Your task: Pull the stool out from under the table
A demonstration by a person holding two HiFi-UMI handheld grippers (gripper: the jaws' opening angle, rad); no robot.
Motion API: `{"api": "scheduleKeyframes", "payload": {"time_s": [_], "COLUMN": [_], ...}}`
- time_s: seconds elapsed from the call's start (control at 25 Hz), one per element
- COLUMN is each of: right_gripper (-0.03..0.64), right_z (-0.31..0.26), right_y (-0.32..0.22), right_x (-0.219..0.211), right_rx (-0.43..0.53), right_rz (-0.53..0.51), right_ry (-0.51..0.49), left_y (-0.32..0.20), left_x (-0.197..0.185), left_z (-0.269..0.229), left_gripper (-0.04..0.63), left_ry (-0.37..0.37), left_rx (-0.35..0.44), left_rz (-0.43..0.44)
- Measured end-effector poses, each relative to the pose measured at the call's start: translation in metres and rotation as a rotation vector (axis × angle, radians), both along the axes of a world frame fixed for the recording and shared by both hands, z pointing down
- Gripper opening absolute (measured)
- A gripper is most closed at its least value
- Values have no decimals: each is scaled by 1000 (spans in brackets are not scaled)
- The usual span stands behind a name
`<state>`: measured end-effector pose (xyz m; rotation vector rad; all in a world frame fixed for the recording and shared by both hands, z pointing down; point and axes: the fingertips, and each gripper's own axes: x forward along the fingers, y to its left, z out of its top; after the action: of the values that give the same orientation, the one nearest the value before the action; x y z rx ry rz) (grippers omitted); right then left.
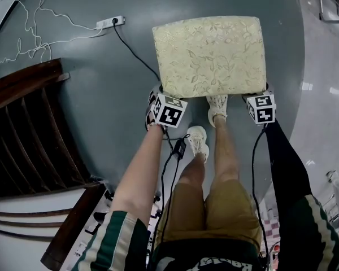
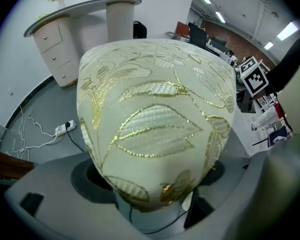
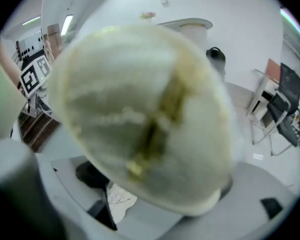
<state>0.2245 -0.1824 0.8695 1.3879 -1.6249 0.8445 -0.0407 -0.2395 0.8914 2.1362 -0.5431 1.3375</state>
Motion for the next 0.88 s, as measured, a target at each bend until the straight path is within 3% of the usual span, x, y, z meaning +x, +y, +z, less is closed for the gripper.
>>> {"api": "scheduleKeyframes", "payload": {"time_s": [0.24, 0.52, 0.76, 0.88], "right_gripper": [454, 456, 454, 453], "right_z": [7, 4, -17, -37], "right_y": [8, 9, 17, 23], "right_x": [6, 6, 8, 10], "right_rx": [-76, -75, -75, -68], "right_rz": [44, 64, -13, -1], "right_ry": [-46, -36, -2, 7], "left_y": [5, 5, 2, 3], "left_x": [2, 1, -10, -21], "left_z": [10, 7, -14, -31], "left_gripper": [425, 426, 425, 425], "left_ry": [-25, -1, 34, 45], "left_rx": [-17, -13, 18, 40], "left_rz": [21, 21, -2, -4]}}
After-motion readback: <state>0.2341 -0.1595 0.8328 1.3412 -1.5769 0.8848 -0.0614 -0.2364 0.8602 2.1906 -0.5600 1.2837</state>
